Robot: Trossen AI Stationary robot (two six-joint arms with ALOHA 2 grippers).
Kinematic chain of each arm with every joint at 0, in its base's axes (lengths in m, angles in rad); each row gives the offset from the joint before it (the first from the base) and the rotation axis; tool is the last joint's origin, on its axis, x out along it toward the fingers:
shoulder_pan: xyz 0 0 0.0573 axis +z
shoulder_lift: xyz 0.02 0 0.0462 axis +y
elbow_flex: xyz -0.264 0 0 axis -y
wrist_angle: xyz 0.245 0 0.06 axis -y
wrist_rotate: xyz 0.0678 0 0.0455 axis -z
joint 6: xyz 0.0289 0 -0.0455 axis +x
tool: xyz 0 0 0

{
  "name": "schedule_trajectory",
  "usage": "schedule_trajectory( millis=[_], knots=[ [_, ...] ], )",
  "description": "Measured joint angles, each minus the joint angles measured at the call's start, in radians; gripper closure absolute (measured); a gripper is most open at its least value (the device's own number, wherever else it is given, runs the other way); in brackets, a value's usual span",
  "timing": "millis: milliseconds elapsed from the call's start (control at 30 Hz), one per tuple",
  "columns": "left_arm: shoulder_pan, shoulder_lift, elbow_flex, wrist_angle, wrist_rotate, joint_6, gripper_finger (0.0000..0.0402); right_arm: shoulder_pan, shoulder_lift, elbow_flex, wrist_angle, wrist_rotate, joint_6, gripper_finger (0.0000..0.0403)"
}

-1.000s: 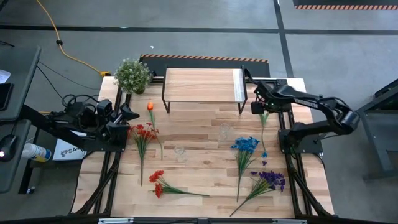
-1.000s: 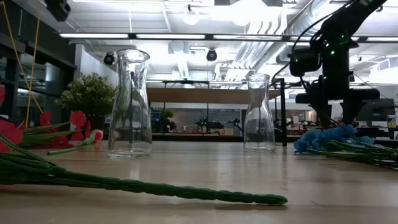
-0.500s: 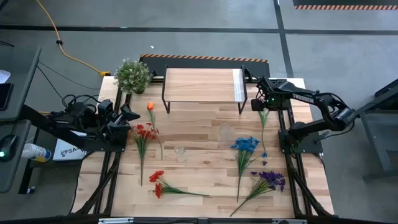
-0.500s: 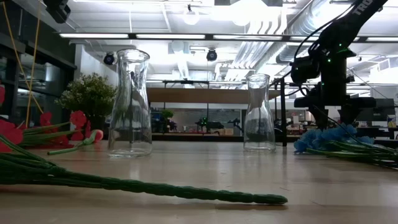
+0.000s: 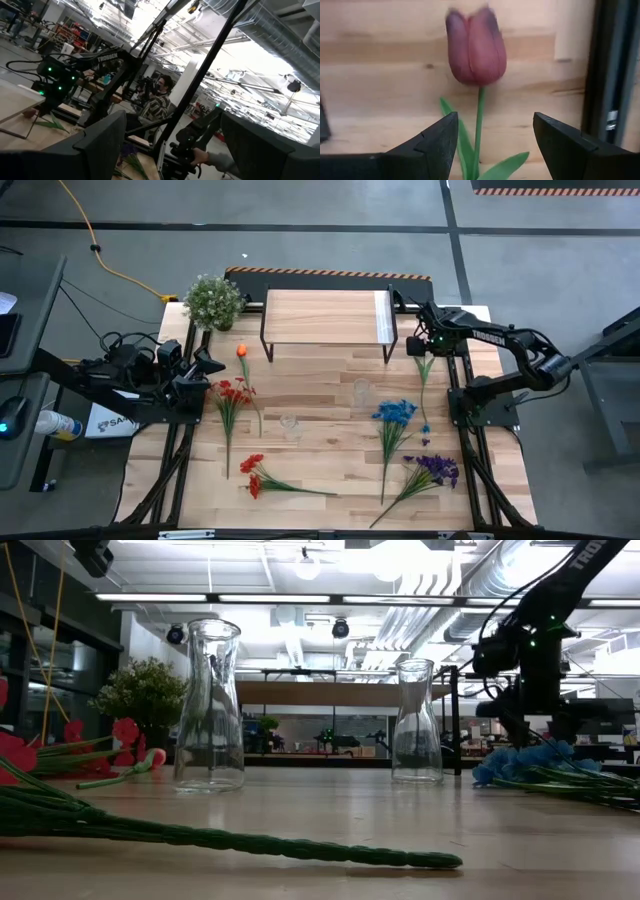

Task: Pick and place flowers into a vace then onto a shelf
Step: Put the dark red tulip into the right transparent vase

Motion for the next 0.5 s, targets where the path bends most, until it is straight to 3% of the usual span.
schedule_trajectory(
  millis=[267,500],
  knots=[
    [0.0,0.0,0.0,0.0,-0.04,0.0,0.0043,0.001,-0.006,-0.136,0.14,-0.034,0.064,0.0155],
    [0.0,0.0,0.0,0.0,-0.079,0.0,0.0043,0.003,-0.011,-0.128,0.138,-0.01,0.07,0.0155]
  ],
)
